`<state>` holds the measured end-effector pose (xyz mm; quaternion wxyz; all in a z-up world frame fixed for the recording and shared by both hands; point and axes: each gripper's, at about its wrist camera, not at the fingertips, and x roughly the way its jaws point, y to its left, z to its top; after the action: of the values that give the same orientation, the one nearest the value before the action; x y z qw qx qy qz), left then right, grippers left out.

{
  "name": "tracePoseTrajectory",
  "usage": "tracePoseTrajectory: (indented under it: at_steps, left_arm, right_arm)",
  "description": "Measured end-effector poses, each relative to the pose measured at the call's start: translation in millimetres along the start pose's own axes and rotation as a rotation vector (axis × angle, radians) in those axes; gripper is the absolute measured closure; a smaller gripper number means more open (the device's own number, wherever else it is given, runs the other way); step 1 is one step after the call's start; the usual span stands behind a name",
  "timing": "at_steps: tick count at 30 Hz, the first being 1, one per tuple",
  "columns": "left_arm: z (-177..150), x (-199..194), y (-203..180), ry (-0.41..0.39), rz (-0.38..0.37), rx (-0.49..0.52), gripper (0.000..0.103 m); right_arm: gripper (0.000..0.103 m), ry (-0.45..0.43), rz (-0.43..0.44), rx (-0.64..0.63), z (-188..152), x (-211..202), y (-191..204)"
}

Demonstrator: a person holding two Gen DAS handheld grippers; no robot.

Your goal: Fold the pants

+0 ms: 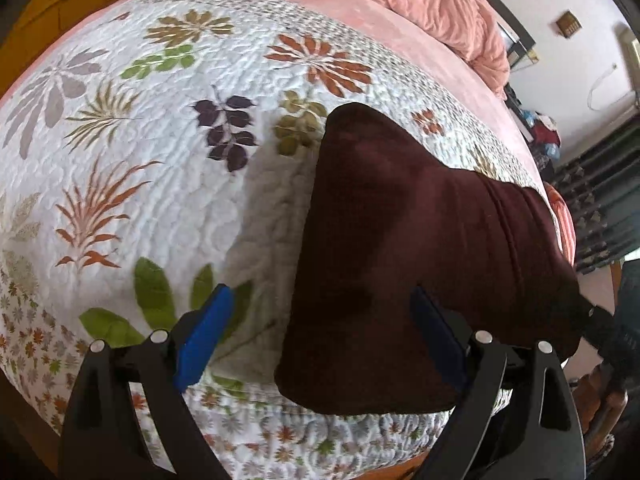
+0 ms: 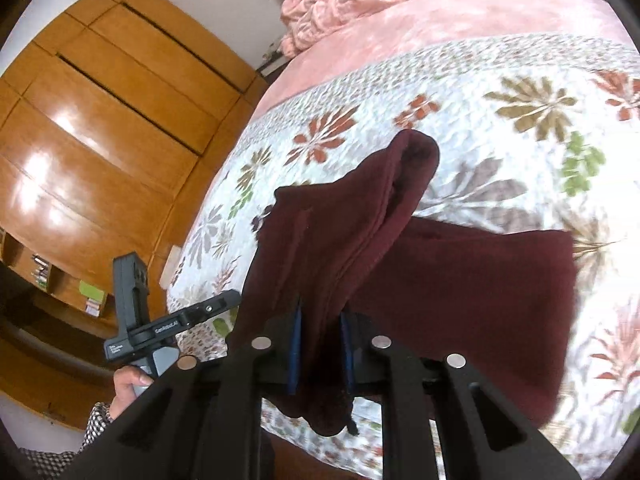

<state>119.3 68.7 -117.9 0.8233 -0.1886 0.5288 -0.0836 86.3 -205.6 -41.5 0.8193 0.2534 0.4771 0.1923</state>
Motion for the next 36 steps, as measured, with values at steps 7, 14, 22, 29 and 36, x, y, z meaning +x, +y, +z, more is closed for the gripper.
tracePoseTrajectory:
  at_steps: [7,14,22,29,36]
  left_arm:
    - [-7.3,9.7,-24.7,0.026,-0.015,0.047,0.013]
    - [-15.0,15.5,-38.6,0.044,-0.006,0.078,0.013]
    - [-22.9,23.3,-43.2,0.068,-0.001,0.086,0.013]
    - [-28.5,32.0,-47.6,0.085,0.022,0.110,0.013]
    - [-30.1,36.8,-53.5,0.093,0.030,0.134,0.012]
  right_arm:
    - [0.087,-0.031,-0.048,0.043,-3.8,-34.4,-38.1]
    - [0.087,-0.048,-0.052,0.105,-17.5,-47.4,-72.8]
    - [0.087,-0.063,-0.082,0.180,-26.8,-50.5,-102.4]
    - [0.080,0.012,-0.132,0.204,-38.5,-28.8,-121.1]
    - [0.049,-0.044,-0.192,0.169,-16.8,-51.0,-117.6]
